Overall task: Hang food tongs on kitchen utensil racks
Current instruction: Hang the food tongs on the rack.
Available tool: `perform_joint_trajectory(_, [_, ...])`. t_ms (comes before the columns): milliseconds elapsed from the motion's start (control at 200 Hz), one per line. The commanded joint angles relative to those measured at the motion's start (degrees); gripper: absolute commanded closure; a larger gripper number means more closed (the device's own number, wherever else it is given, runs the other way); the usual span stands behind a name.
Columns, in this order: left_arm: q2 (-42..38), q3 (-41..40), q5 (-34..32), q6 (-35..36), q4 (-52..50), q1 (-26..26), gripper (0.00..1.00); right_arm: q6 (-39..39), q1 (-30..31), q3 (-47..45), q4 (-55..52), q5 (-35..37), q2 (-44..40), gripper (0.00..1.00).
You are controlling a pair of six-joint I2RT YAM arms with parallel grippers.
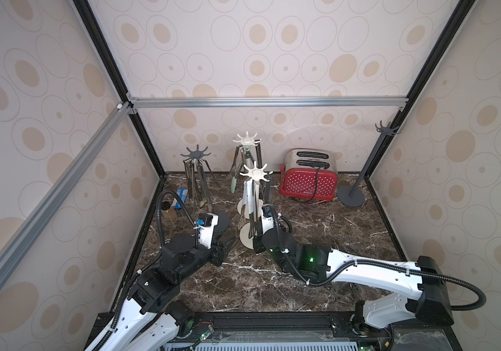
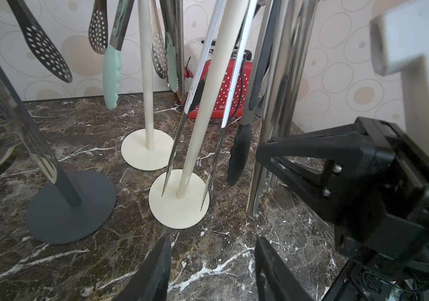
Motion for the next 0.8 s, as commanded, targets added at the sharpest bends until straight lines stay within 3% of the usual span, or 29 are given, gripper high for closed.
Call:
perform_joint_trajectory(0, [-0.4,0.1,0.1,0.3,0.8,0.3,0.48,2.1,-0.5,-1.1,-4.0,-0.4,1.4,0.95])
perform_joint_trajectory(586, [-0.6,0.0,0.1,0.3,0.8,0.3,0.48,2.1,-0.7,-0.7,-4.2,-0.8,1.1,0.88])
perform_joint_trajectory(797, [-0.7,0.2,0.4,0.1,0.8,0.2,0.48,2.1,-0.7,-0.8,-5.0,-0.8,0.4,0.76])
